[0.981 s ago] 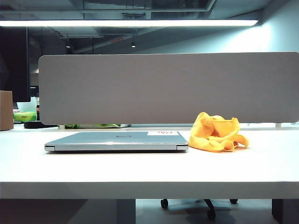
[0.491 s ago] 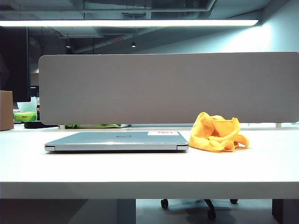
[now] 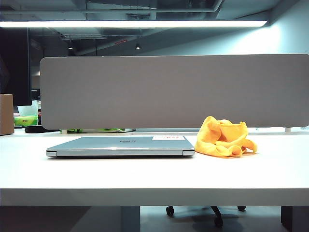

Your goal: Pick up the rag and use it to wipe the water off the lid of the laptop on the table.

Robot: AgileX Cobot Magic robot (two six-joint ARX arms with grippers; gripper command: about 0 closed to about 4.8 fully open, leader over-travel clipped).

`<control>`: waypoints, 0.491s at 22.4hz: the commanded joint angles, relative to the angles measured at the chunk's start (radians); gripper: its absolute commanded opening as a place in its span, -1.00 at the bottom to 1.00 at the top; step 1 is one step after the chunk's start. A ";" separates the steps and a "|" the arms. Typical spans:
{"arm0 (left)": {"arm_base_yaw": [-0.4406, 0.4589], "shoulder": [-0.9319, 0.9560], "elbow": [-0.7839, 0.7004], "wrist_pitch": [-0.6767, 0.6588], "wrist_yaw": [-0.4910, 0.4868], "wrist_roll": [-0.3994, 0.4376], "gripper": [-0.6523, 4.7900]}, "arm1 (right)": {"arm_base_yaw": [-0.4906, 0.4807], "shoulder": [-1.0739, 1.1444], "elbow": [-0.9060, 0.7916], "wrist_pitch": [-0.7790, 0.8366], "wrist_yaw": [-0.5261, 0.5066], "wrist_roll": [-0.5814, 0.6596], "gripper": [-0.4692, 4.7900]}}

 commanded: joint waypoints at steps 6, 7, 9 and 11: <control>0.018 -0.221 0.005 -0.089 0.022 0.000 -0.68 | 0.000 -0.001 -0.002 0.010 -0.005 -0.001 -0.82; 0.014 -0.221 0.005 -0.104 0.022 0.000 -0.68 | 0.000 -0.002 -0.002 0.011 -0.005 -0.001 -0.82; 0.013 -0.221 0.005 -0.108 0.023 0.000 -0.68 | 0.000 -0.002 -0.002 0.010 -0.005 -0.001 -0.82; 0.014 -0.221 0.005 -0.108 0.023 0.000 -0.68 | 0.000 -0.002 -0.002 0.008 -0.005 -0.001 -0.82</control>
